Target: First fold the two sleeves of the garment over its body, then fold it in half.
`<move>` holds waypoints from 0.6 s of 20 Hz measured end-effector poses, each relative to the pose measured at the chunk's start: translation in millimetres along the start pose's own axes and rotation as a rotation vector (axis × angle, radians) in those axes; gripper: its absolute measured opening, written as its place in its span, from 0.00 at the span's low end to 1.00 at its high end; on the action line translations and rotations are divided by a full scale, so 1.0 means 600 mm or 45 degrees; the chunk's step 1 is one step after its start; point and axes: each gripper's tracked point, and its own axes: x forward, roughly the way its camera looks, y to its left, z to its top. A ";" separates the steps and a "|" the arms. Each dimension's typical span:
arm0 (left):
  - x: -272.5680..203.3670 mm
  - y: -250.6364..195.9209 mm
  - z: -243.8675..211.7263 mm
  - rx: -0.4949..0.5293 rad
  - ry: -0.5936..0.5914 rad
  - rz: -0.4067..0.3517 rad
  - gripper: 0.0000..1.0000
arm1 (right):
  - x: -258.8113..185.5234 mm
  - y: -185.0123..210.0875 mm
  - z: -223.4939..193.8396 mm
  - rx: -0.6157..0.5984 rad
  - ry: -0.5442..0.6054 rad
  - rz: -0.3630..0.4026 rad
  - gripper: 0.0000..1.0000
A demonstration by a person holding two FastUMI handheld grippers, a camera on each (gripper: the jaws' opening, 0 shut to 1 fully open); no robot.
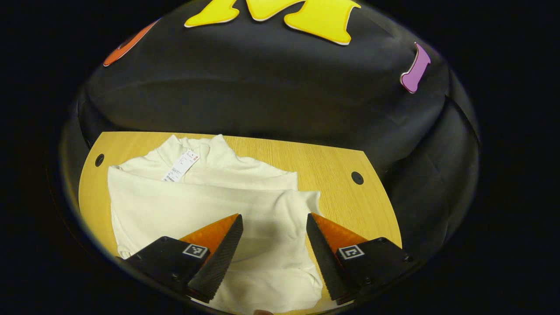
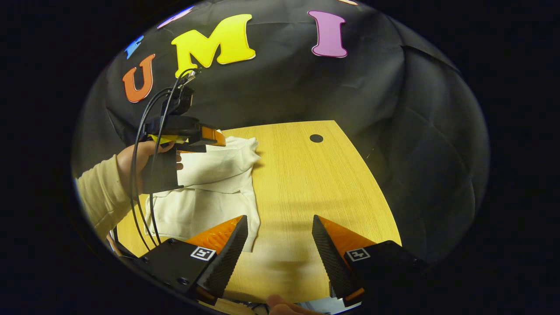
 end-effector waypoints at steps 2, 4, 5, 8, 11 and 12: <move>-0.033 0.023 0.007 -0.012 -0.051 0.026 0.99 | -0.003 0.016 -0.001 -0.012 -0.014 0.010 0.93; -0.068 0.056 0.011 -0.019 -0.104 0.066 0.99 | -0.005 0.033 -0.003 -0.027 -0.023 0.019 0.93; -0.089 0.076 0.009 -0.024 -0.128 0.087 0.99 | -0.004 0.042 -0.004 -0.034 -0.027 0.024 0.92; -0.143 0.138 -0.005 -0.041 -0.179 0.144 0.99 | 0.000 0.072 -0.004 -0.060 -0.039 0.040 0.92; -0.207 0.215 -0.027 0.021 -0.219 0.259 0.99 | 0.005 0.100 -0.004 -0.086 -0.053 0.049 0.93; -0.229 0.234 -0.031 0.045 -0.246 0.287 0.99 | 0.010 0.108 -0.004 -0.094 -0.056 0.049 0.92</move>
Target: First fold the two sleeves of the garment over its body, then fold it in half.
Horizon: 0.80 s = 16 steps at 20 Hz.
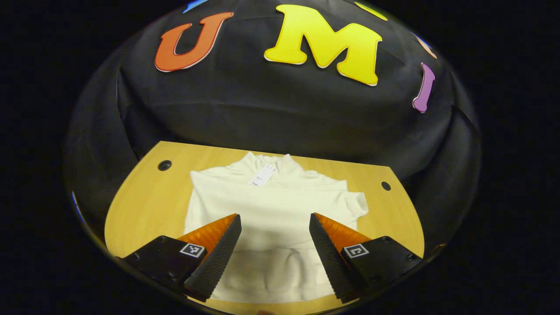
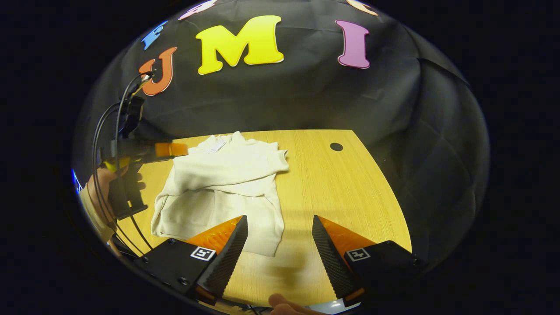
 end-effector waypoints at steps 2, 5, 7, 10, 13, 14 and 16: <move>-0.031 0.031 -0.005 -0.002 -0.032 0.020 0.99 | 0.005 0.013 -0.005 -0.004 0.005 -0.006 0.92; -0.064 0.078 -0.022 -0.034 -0.050 0.057 0.99 | 0.019 0.035 -0.017 -0.025 0.028 -0.004 0.93; -0.073 0.103 -0.036 -0.040 -0.039 0.082 0.99 | 0.032 0.049 -0.027 -0.050 0.047 0.005 0.92; -0.085 0.137 -0.066 -0.052 -0.009 0.111 0.99 | 0.053 0.068 -0.045 -0.067 0.087 0.020 0.93; -0.088 0.160 -0.110 -0.079 0.052 0.130 0.99 | 0.075 0.073 -0.062 -0.084 0.129 0.002 0.92; -0.086 0.167 -0.126 -0.086 0.080 0.138 0.99 | 0.084 0.072 -0.070 -0.096 0.148 -0.005 0.92; -0.082 0.175 -0.169 -0.108 0.161 0.136 0.99 | 0.101 0.069 -0.086 -0.116 0.187 -0.018 0.93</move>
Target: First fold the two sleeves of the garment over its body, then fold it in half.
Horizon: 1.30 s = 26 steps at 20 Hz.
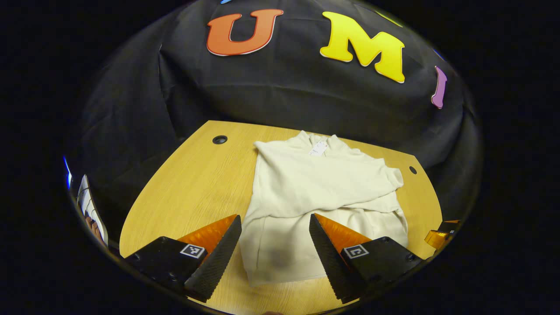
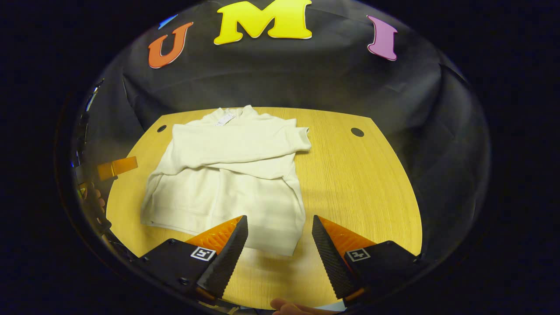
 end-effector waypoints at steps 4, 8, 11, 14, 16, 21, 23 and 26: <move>0.019 0.006 -0.073 -0.038 0.159 0.015 0.99 | 0.041 -0.014 -0.034 -0.030 0.102 -0.062 0.92; 0.014 0.013 -0.127 -0.053 0.295 0.033 0.99 | 0.071 -0.016 -0.060 -0.018 0.186 -0.075 0.92; 0.013 0.017 -0.149 -0.088 0.371 0.061 0.99 | 0.099 -0.019 -0.077 -0.015 0.255 -0.104 0.92; 0.011 0.009 -0.169 -0.122 0.440 0.056 0.99 | 0.113 -0.012 -0.089 0.024 0.309 -0.094 0.93; 0.012 0.017 -0.179 -0.109 0.472 0.080 0.99 | 0.120 -0.009 -0.103 0.024 0.354 -0.089 0.92; 0.017 0.017 -0.216 -0.139 0.605 0.087 0.99 | 0.125 0.005 -0.129 0.048 0.449 -0.054 0.92; 0.019 0.011 -0.228 -0.179 0.647 0.074 0.98 | 0.126 0.008 -0.136 0.052 0.474 -0.051 0.93; 0.020 0.013 -0.232 -0.167 0.664 0.081 0.95 | 0.130 0.010 -0.138 0.046 0.487 -0.045 0.92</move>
